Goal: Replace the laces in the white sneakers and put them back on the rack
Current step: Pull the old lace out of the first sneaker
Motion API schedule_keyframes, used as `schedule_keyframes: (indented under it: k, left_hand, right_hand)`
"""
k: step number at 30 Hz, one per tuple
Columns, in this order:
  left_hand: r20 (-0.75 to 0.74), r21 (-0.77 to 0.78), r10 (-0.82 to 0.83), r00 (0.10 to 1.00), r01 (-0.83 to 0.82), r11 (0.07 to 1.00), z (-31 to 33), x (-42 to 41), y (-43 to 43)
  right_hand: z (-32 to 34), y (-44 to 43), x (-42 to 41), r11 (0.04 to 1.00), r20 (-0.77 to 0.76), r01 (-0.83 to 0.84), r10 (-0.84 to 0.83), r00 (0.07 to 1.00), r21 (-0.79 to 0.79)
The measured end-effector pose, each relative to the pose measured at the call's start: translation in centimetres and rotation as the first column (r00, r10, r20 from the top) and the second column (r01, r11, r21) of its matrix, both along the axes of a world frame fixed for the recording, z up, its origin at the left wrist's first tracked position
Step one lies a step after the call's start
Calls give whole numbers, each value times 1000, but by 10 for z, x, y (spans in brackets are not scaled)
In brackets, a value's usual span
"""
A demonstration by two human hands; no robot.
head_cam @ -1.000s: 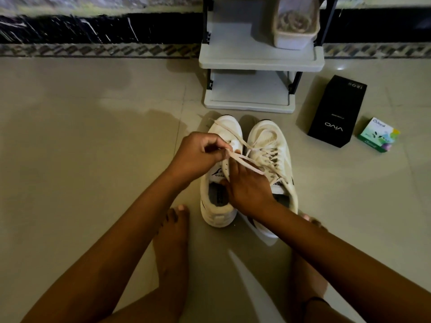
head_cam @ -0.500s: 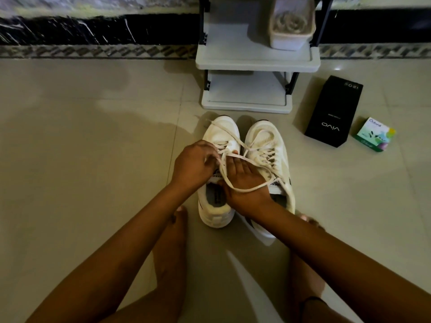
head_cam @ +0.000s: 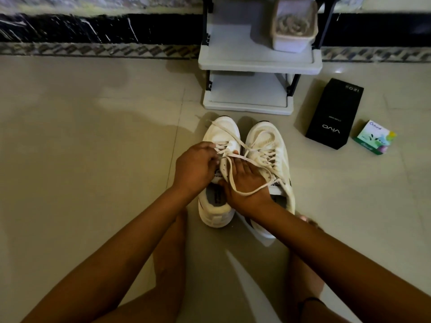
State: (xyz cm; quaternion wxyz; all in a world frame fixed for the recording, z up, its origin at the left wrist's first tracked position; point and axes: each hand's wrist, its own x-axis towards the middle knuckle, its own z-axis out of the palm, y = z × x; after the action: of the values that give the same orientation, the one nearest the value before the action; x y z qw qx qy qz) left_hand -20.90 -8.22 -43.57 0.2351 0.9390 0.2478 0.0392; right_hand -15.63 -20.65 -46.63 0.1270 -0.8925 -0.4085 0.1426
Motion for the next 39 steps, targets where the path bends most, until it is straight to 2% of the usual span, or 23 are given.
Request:
schedule_keyframes:
  k: [4, 8, 11, 13, 14, 16, 18, 19, 20, 22, 25, 29, 33, 34, 36, 37, 39]
  left_hand:
    - [112, -340, 116, 987, -71, 938, 13, 1, -1]
    - [138, -675, 205, 969, -59, 736, 41, 2, -8]
    - [174, -786, 286, 942, -42, 617, 54, 4, -6]
    - [194, -796, 325, 925, -45, 604, 56, 6, -4]
    - [216, -768, 314, 925, -38, 640, 54, 7, -2]
    - [219, -592, 172, 961, -9, 806, 48, 8, 2]
    - [47, -275, -58, 997, 68, 959, 37, 9, 6]
    - [-71, -132, -126, 989, 116, 984, 33, 8, 7]
    - [-158, -38, -148, 976, 144, 989, 29, 7, 6]
    - [-200, 14, -113, 973, 118, 993, 22, 4, 5]
    - [-124, -48, -60, 990, 54, 997, 18, -2, 4]
    - [1, -297, 1, 1000, 0, 955, 28, -6, 10]
    - [-99, -183, -56, 994, 38, 982, 37, -2, 8]
    - [-78, -281, -105, 991, 80, 956, 38, 0, 3]
    - [9, -589, -172, 985, 144, 795, 43, 4, -8]
    - [63, -675, -168, 984, 166, 719, 44, 5, -11]
    - [134, -709, -100, 986, 166, 685, 42, 6, -8]
  right_hand:
    - [0, 0, -1, 999, 6, 17, -17, 1000, 46]
    - [1, -3, -1, 998, 32, 3, -5, 999, 64]
    - [0, -2, 0, 998, 33, -4, 2, 999, 62]
    - [-1, -2, 0, 998, 49, -3, 0, 999, 55]
    - [-2, -1, 0, 999, 49, -7, 5, 999, 44]
    - [-2, -1, 0, 999, 35, -15, 13, 999, 34]
    - [-4, 0, 0, 999, 28, -11, 10, 1000, 44]
    - [-5, 0, 0, 999, 26, -7, 6, 1000, 49]
    - [-5, 0, 0, 998, 32, -3, 1, 999, 57]
    - [-5, 0, 0, 999, 48, 2, -5, 999, 50]
    - [-4, -1, 0, 999, 52, -2, 1, 999, 34]
    - [-6, -1, 1, 1000, 39, -5, 4, 999, 17]
    - [-2, 0, 1, 1000, -11, -3, 3, 1000, 26]
    - [1, 0, 1, 999, -22, 1, 0, 1000, 45]
    - [4, 0, 1, 997, 5, 20, -21, 1000, 74]
    - [4, -1, 1, 997, 20, 21, -23, 1000, 73]
    - [6, 0, 2, 999, -5, 9, -9, 1000, 46]
